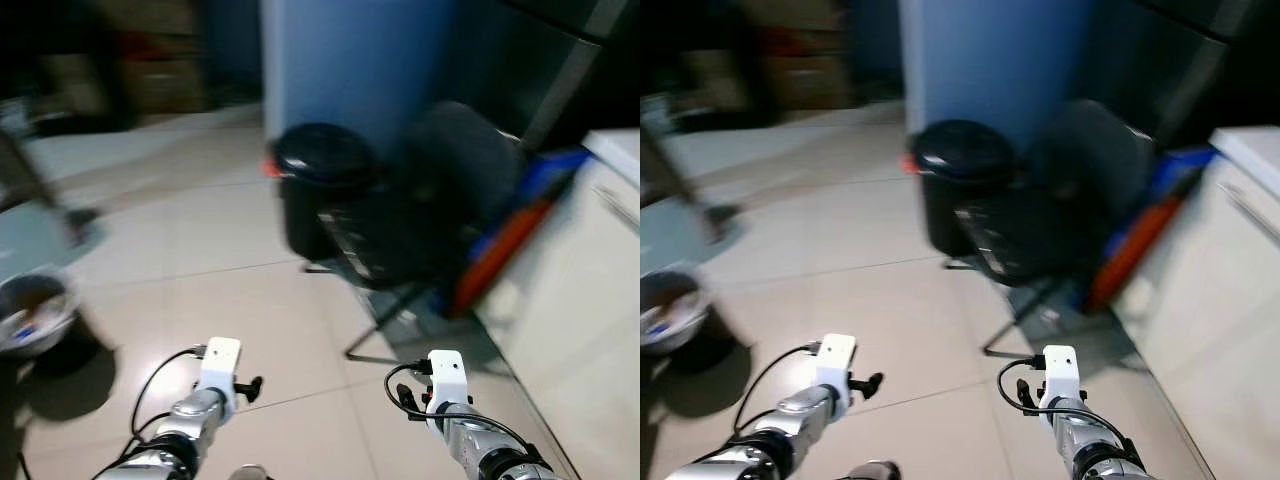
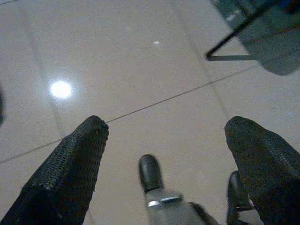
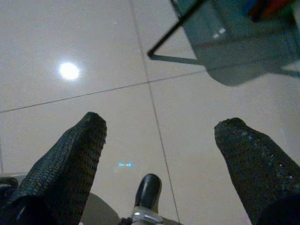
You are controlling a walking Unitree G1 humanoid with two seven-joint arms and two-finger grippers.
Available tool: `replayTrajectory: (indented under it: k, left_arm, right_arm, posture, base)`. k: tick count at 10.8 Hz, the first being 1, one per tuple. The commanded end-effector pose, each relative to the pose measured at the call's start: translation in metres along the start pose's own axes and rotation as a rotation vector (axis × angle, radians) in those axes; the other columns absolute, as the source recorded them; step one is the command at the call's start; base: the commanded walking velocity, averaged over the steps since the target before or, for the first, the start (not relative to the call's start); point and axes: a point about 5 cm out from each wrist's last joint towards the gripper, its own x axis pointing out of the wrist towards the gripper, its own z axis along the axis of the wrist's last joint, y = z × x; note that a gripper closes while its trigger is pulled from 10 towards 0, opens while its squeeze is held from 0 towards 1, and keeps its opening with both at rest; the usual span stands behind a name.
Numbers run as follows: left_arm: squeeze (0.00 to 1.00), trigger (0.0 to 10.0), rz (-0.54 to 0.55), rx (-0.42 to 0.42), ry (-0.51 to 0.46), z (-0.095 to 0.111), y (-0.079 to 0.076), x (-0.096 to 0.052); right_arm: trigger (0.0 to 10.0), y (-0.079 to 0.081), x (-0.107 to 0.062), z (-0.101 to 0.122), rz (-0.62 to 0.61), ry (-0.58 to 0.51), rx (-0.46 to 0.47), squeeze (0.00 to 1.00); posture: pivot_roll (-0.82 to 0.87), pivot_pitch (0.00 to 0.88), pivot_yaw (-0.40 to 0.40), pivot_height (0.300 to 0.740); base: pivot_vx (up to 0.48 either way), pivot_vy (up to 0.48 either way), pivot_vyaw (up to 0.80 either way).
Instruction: Kitchen organization
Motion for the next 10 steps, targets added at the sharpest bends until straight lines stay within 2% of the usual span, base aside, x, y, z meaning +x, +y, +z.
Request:
replayTrajectory:
  k: [1, 2, 8, 10]
  left_arm:
    - [0.00, 10.0, 0.009, 0.005, 0.013, -0.0044, -0.0005, -0.0004]
    - [0.00, 10.0, 0.028, -0.007, 0.023, -0.0073, 0.0048, -0.0015]
    - [0.00, 10.0, 0.061, -0.003, 0.037, -0.0083, 0.0089, -0.0021]
    - [0.00, 10.0, 0.054, 0.025, 0.034, -0.0078, 0.0095, -0.0022]
  right_arm:
    - [10.0, -0.0024, 0.0001, 0.0040, -0.005, -0.009, -0.020, 0.00]
    - [10.0, -0.0009, 0.0004, 0.0047, -0.001, -0.010, -0.027, 0.00]
    - [10.0, 0.0021, 0.0008, 0.0050, 0.008, -0.011, -0.038, 0.00]
    - [10.0, 0.0031, 0.0008, 0.0039, 0.011, -0.010, -0.039, 0.00]
  posture:
    - [0.09, 0.000, -0.068, 0.740]
    - [0.09, 0.000, -0.068, 0.740]
    - [0.10, 0.000, -0.065, 0.740]
    - [0.10, 0.000, -0.063, 0.740]
  base:
    - [0.000, 0.000, 0.80]
    - [0.000, 0.000, 0.80]
    - [0.000, 0.000, 0.80]
    - [0.000, 0.000, 0.80]
